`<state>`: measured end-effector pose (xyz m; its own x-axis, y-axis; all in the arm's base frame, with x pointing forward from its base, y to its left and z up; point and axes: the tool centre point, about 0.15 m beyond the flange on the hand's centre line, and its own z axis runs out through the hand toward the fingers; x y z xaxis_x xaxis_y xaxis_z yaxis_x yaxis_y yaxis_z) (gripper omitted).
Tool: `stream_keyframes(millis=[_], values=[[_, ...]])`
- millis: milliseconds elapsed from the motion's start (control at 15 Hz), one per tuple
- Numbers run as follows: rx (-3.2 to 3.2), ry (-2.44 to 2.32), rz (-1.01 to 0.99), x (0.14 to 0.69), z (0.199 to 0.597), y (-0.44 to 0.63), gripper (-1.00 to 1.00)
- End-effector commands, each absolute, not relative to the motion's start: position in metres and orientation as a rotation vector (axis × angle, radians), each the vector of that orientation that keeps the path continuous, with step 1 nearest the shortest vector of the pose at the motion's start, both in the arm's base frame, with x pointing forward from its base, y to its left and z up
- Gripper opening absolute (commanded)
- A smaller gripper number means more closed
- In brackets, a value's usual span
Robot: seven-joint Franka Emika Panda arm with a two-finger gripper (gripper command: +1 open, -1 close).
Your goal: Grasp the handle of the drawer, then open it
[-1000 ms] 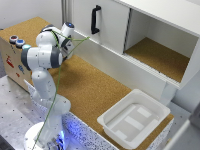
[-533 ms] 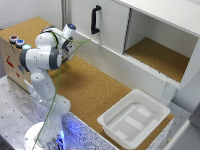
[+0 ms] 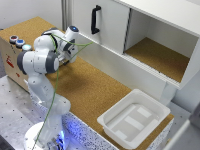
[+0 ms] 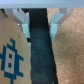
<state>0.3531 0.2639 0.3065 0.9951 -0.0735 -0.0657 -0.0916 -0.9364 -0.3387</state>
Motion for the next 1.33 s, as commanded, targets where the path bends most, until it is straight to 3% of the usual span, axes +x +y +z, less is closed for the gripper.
stream_keyframes(millis=[0,1000,1067,1267], values=[[-2.730,0.212,0.053,0.329,0.253,0.199,-1.00],[-2.769,0.465,-0.004,0.323,0.264,0.090,-1.00],[-2.778,0.463,-0.004,0.323,0.267,0.089,1.00],[-2.938,0.341,-0.033,0.326,0.300,0.107,1.00]])
